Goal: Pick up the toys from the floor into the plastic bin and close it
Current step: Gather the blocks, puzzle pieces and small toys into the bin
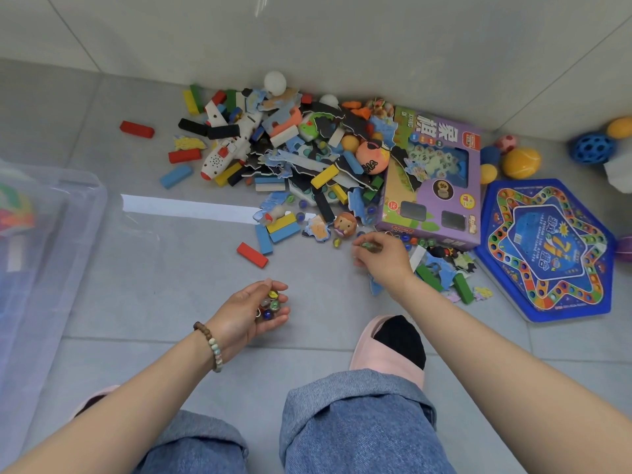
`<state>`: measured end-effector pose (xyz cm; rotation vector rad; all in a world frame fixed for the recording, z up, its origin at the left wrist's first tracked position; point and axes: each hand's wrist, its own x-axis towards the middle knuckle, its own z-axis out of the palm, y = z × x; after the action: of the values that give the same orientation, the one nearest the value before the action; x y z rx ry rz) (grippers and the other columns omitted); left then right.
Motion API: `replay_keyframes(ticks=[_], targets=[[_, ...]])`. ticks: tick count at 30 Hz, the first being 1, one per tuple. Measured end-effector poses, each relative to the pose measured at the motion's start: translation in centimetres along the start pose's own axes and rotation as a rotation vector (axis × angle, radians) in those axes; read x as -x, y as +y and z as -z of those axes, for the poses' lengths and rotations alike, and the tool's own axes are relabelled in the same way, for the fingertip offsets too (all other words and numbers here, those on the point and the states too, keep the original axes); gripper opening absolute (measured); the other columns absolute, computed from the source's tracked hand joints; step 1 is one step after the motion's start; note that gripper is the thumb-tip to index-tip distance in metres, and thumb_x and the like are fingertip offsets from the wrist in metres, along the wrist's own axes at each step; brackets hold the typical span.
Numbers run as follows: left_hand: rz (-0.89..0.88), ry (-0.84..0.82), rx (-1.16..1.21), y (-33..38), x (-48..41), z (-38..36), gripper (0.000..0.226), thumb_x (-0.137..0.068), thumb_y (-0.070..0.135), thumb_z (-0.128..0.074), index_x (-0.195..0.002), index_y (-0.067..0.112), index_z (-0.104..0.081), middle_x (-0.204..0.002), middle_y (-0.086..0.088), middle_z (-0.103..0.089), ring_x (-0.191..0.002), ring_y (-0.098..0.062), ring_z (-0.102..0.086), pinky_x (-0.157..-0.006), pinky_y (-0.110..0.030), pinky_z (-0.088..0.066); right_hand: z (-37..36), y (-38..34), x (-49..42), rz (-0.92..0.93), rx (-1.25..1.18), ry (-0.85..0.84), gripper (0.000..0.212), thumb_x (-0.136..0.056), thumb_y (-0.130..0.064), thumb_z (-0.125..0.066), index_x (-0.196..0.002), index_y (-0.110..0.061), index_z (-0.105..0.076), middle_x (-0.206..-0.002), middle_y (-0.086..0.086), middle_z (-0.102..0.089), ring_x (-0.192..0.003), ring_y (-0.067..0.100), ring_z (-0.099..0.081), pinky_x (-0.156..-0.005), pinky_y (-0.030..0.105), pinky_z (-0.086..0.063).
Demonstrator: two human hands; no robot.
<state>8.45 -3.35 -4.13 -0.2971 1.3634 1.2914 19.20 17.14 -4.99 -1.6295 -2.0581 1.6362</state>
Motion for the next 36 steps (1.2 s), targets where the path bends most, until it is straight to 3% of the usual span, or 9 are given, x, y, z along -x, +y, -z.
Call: replay_keyframes(ticks=[4, 8, 13, 16, 20, 24, 27, 33, 36], targets=[[0.004, 0.003, 0.012, 0.1, 0.0, 0.0, 0.028, -0.099, 0.024, -0.041, -0.091, 0.009, -0.063, -0.086, -0.008, -0.06, -0.072, -0.017, -0.063, -0.055, -0.021, -0.057, 1.2, -1.7, 1.5, -0.349, -0.971, -0.403, 0.01, -0.088, -0.002, -0.054, -0.09, -0.008, -0.062, -0.083, 0.006, -0.058, -0.061, 0.009, -0.059, -0.052, 0.014, -0.054], [0.002, 0.0, 0.012, 0.0, 0.1, 0.0, 0.028, -0.099, 0.022, -0.04, -0.091, 0.009, -0.063, -0.086, -0.009, -0.06, -0.071, -0.017, -0.063, -0.055, -0.021, -0.057, 2.5, -2.2, 2.3, -0.348, -1.144, -0.605, 0.022, -0.082, -0.032, -0.057, -0.071, -0.014, -0.057, -0.067, -0.001, -0.047, -0.05, 0.006, -0.047, -0.038, 0.01, -0.041], [0.012, -0.004, 0.005, -0.1, 0.1, 0.1, 0.028, -0.099, 0.023, -0.04, -0.091, 0.009, -0.063, -0.086, -0.009, -0.06, -0.072, -0.017, -0.062, -0.056, -0.022, -0.058, 2.6, -1.7, 0.8, -0.284, -0.733, -0.245, 0.03, -0.097, -0.035, -0.044, -0.076, -0.016, -0.052, -0.05, -0.005, -0.041, -0.035, 0.004, -0.03, -0.031, 0.014, -0.021], [0.009, -0.012, 0.004, -0.2, 0.1, 0.1, 0.028, -0.099, 0.023, -0.04, -0.092, 0.008, -0.063, -0.085, -0.008, -0.059, -0.071, -0.017, -0.062, -0.056, -0.022, -0.058, 2.0, -0.8, -0.1, -0.042, -0.119, -0.071, 0.012, -0.097, -0.027, -0.047, -0.098, -0.016, -0.052, -0.061, 0.001, -0.054, -0.041, 0.006, -0.041, -0.043, 0.02, -0.037], [0.013, -0.023, -0.006, -0.5, 0.2, 0.3, 0.027, -0.099, 0.022, -0.04, -0.091, 0.008, -0.062, -0.084, -0.008, -0.06, -0.067, -0.015, -0.063, -0.056, -0.021, -0.057, 1.0, 0.0, -0.9, 0.163, 0.539, -0.1, 0.019, -0.096, -0.031, -0.046, -0.111, -0.02, -0.04, -0.072, 0.004, -0.055, -0.07, 0.021, -0.052, -0.063, 0.034, -0.038], [0.092, -0.085, -0.053, -2.0, 0.5, 0.2, 0.027, -0.099, 0.021, -0.04, -0.09, 0.007, -0.062, -0.081, -0.008, -0.061, -0.059, -0.014, -0.065, -0.058, -0.023, -0.058, 0.1, -0.3, -0.9, 0.201, 0.747, -0.119, 0.026, -0.097, -0.029, -0.043, -0.117, -0.013, -0.039, -0.088, 0.005, -0.05, -0.08, 0.024, -0.048, -0.064, 0.032, -0.035], [0.103, -0.1, -0.063, -2.7, 0.5, 0.0, 0.027, -0.099, 0.02, -0.04, -0.089, 0.007, -0.062, -0.082, -0.008, -0.062, -0.063, -0.015, -0.065, -0.06, -0.024, -0.058, -0.1, -0.1, -0.7, 0.117, 0.531, -0.081, 0.02, -0.097, -0.024, -0.042, -0.111, -0.009, -0.043, -0.085, 0.008, -0.053, -0.076, 0.023, -0.052, -0.062, 0.029, -0.038], [0.044, -0.073, -0.035, -1.8, 0.2, -1.0, 0.027, -0.099, 0.02, -0.04, -0.089, 0.007, -0.061, -0.082, -0.007, -0.06, -0.067, -0.017, -0.061, -0.061, -0.023, -0.058, 0.4, -0.6, 2.3, -0.278, -0.601, -0.365, 0.016, -0.095, -0.023, -0.041, -0.082, -0.016, -0.047, -0.061, 0.001, -0.046, -0.037, 0.007, -0.03, -0.034, 0.017, -0.019], [0.017, -0.037, -0.008, -1.4, 0.4, -0.4, 0.027, -0.099, 0.019, -0.039, -0.089, 0.007, -0.06, -0.083, -0.007, -0.059, -0.071, -0.018, -0.06, -0.06, -0.022, -0.058, 0.1, -0.1, 3.3, -0.277, -0.561, -0.434, 0.037, -0.097, -0.034, -0.042, -0.065, -0.016, -0.043, -0.059, -0.001, -0.051, -0.038, 0.007, -0.031, -0.033, 0.015, -0.018]])
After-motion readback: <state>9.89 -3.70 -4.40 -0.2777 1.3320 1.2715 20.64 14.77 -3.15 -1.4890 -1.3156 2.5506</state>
